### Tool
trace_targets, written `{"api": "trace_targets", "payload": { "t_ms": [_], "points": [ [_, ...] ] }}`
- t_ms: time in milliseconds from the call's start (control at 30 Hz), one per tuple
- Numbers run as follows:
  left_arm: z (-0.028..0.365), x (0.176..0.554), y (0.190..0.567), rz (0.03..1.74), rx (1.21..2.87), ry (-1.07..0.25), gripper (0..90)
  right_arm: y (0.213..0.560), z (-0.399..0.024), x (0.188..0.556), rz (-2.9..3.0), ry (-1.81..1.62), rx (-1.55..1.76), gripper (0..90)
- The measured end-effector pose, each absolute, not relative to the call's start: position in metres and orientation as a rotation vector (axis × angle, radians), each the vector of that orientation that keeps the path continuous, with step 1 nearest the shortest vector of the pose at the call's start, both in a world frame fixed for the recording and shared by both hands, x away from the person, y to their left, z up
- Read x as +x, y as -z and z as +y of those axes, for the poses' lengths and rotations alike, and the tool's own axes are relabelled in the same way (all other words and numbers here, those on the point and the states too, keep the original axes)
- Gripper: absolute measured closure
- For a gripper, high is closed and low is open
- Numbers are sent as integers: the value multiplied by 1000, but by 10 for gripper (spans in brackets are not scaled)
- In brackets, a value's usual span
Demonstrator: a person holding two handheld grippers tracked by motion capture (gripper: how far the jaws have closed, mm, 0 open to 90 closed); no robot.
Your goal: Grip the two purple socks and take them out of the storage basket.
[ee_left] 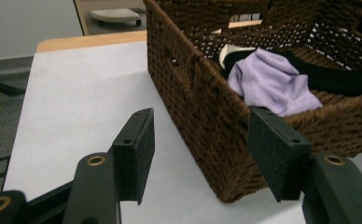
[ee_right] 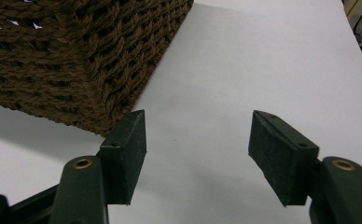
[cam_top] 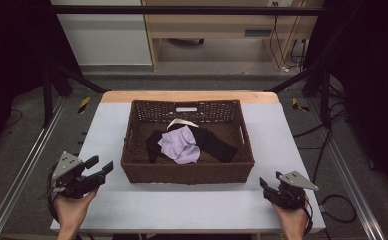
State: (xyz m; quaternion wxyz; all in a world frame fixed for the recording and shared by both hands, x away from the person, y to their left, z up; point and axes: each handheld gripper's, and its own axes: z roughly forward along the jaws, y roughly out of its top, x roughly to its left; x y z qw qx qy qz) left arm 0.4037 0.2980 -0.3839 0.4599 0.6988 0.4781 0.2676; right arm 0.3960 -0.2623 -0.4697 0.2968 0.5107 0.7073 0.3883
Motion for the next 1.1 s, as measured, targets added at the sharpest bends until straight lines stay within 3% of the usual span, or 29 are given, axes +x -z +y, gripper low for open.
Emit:
{"api": "trace_targets", "payload": {
  "t_ms": [600,1100],
  "points": [
    [250,433,334,1045,1748,-684,402,470,-261,397,1878,-1009,1355,360],
    [209,480,320,1037,1755,-625,400,470,-262,398,1888,-1000,1345,386]
  ]
}}
